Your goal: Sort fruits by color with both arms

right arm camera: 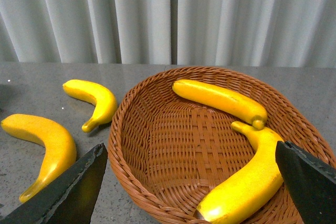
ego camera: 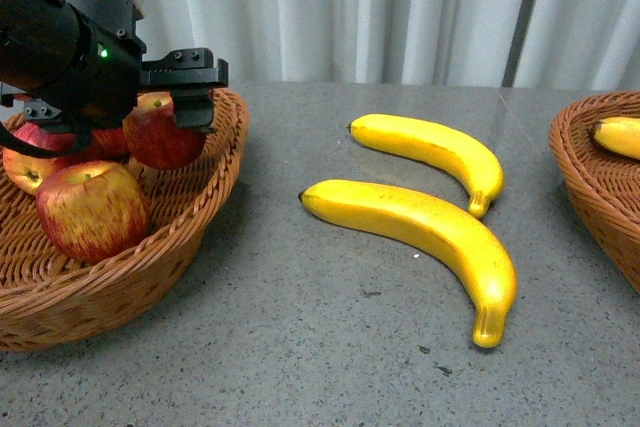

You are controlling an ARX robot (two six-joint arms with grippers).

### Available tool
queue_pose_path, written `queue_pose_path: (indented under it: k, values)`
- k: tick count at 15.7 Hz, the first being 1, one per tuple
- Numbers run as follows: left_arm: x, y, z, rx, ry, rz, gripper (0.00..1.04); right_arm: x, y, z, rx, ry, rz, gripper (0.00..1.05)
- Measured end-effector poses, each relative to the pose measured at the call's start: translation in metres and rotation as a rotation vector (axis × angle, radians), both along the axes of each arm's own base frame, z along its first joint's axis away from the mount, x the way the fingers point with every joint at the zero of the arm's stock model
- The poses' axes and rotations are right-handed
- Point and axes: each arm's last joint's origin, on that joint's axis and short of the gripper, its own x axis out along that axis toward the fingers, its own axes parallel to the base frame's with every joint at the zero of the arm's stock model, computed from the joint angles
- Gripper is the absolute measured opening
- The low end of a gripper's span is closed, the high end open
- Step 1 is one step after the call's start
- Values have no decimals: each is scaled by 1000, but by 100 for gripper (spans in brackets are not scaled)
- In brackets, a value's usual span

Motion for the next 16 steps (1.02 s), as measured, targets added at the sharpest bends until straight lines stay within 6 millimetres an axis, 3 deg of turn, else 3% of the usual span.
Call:
queue_pose_path:
  k: [2, 4, 7, 9, 11, 13, 15, 16]
  values:
    - [0, 1, 1, -6, -18, 1, 98, 0, 0, 0, 0, 0, 0, 98]
    - [-3, -2, 8, -26, -57, -19, 97, 0, 0, 0, 0, 0, 0, 98]
    - [-16, -11, 45, -49, -192, -63, 98, 0, 0, 0, 0, 0, 0, 98]
    - [-40, -21, 80, -43, -314, -117, 98, 0, 0, 0, 0, 0, 0, 98]
    - [-68, -25, 96, -17, -419, -147, 98, 0, 0, 0, 0, 0, 0, 98]
    - [-95, -23, 108, 2, -500, -115, 98, 0, 0, 0, 0, 0, 0, 98]
    - [-138, -15, 113, 4, -578, -68, 98, 0, 0, 0, 0, 0, 0, 98]
    - [-153, -10, 110, 1, -654, -7, 91, 0, 0, 0, 0, 0, 0, 98]
